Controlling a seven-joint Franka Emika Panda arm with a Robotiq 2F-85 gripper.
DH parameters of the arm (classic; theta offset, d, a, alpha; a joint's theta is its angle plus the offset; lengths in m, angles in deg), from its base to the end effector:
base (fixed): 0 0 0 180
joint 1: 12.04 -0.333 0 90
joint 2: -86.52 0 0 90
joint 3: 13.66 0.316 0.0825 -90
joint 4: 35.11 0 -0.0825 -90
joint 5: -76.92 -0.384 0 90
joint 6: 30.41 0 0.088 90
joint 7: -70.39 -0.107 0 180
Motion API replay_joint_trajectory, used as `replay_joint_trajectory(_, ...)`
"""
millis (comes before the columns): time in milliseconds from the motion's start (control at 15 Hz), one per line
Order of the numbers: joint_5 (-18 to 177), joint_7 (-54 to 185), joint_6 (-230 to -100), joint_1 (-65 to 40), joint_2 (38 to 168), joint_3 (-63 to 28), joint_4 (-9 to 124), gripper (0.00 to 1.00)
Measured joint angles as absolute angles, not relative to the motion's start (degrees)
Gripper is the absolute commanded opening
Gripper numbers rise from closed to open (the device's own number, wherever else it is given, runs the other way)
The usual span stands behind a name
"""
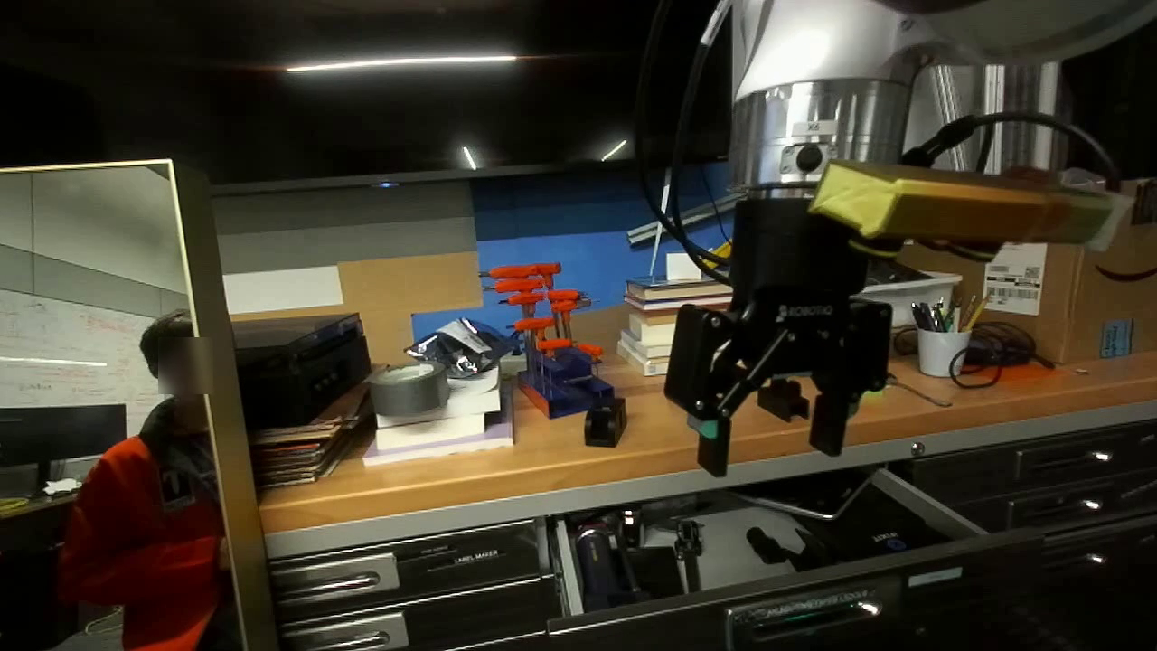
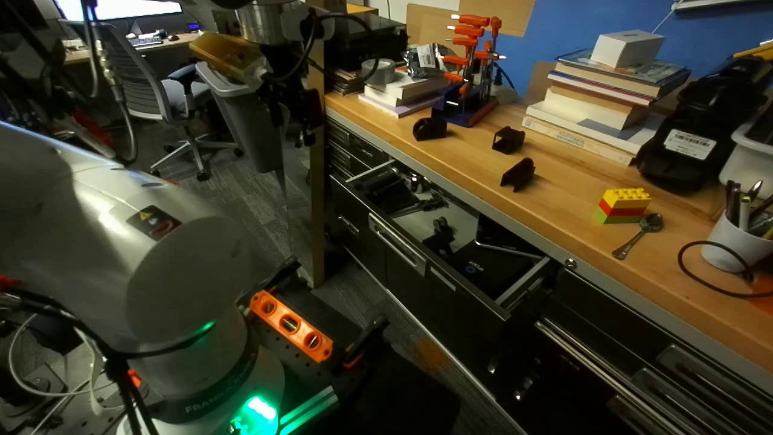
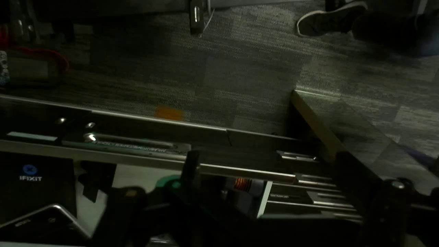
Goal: Place the black objects inside the open drawer, push the drawer closed
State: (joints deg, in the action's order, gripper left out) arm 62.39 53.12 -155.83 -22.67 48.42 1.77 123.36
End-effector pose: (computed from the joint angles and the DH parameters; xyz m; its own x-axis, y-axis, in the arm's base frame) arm 0.3069 0.1522 0.4032 0.9976 -0.0373 0.0586 -0.0330 -0.9968 -0.0730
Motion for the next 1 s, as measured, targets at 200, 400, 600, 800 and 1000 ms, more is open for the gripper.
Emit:
replay_joint_trajectory(200,64.1,53.1,-161.0,-19.6,54.3,1.3,121.0,1.0)
replay_joint_trajectory(400,67.1,50.8,-167.6,-17.0,62.0,1.4,116.9,1.0)
replay_joint_trajectory(600,71.4,45.7,-171.7,-15.1,71.2,1.6,110.2,1.0)
replay_joint_trajectory(800,75.5,40.3,-172.7,-14.3,80.6,1.4,101.6,1.0)
replay_joint_trajectory(1000,79.8,33.8,-172.7,-14.9,89.9,0.4,92.6,1.0)
